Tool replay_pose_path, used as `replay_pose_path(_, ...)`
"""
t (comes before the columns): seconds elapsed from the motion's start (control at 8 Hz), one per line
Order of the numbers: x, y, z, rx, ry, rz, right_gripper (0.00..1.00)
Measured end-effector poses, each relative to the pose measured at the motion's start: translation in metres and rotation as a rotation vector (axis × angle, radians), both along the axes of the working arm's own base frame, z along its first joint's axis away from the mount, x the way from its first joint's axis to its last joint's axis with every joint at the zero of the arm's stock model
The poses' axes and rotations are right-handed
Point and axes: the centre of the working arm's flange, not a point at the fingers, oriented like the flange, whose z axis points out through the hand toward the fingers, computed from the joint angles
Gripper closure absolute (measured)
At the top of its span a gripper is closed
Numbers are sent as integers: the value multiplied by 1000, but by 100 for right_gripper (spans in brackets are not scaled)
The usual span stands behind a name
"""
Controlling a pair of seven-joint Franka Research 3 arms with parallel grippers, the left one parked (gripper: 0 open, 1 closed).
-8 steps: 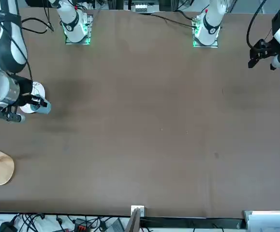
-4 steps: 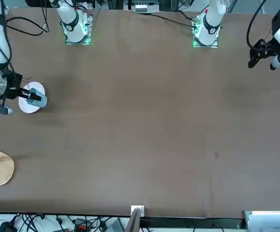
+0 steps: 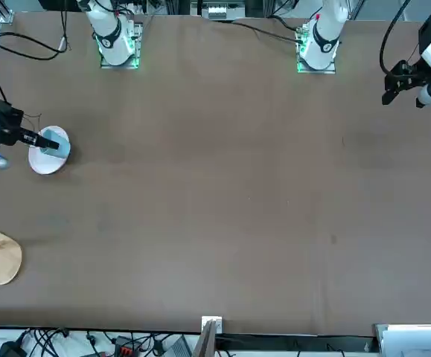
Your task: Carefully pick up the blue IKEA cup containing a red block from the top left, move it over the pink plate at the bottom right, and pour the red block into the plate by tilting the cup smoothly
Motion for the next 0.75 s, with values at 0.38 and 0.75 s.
replay_pose_path(0.38,-19,-28,-18,155,-10,6,98)
replay_pose_path(0.75,-47,-66,-30,305,-62,69,98)
